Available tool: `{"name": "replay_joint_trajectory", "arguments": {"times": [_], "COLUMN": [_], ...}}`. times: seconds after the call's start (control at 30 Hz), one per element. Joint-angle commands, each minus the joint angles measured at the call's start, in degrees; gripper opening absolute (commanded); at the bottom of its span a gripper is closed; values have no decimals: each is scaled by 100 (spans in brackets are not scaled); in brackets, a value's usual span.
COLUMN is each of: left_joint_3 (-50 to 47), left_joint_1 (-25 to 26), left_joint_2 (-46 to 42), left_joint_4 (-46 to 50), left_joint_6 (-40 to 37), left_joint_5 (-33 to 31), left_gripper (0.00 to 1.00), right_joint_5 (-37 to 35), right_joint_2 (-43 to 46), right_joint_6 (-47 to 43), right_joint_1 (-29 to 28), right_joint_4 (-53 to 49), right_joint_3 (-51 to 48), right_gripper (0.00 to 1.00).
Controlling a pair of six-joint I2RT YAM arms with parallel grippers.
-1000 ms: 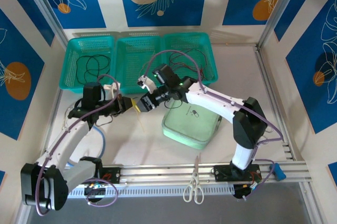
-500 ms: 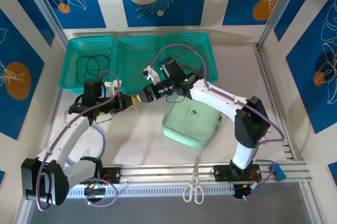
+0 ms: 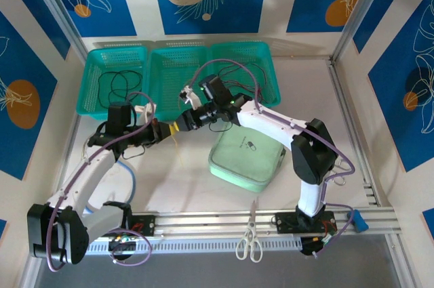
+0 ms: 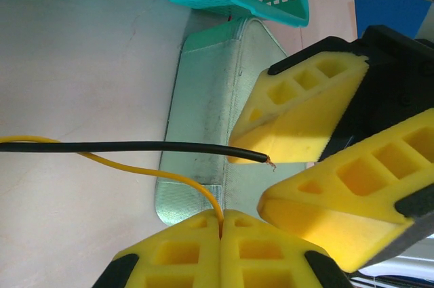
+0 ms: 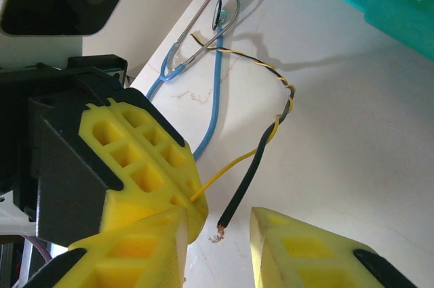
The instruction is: Untangle the cables
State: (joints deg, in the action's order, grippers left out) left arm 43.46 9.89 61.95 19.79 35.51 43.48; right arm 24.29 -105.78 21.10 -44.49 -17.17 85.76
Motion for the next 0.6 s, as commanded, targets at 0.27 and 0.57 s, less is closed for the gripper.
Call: {"name": "replay_joint_trajectory", "arguments": {"times": [0.27, 0.57], "left_joint_3": [138, 155], "left_joint_1": [40, 46], "left_joint_2": [-140, -148], "left_joint_4": [131, 152], "left_joint_6": [-73, -76], "left_joint_5": [143, 142], "left_gripper": [0, 0], "right_joint_5": [246, 232], "right_joint_2": [-276, -360], "right_joint_6": [87, 0], "right_joint_1": [-69, -69], "right_joint_4": [161, 17], "right_joint_3": [356, 461], "right_gripper": [27, 10]}}
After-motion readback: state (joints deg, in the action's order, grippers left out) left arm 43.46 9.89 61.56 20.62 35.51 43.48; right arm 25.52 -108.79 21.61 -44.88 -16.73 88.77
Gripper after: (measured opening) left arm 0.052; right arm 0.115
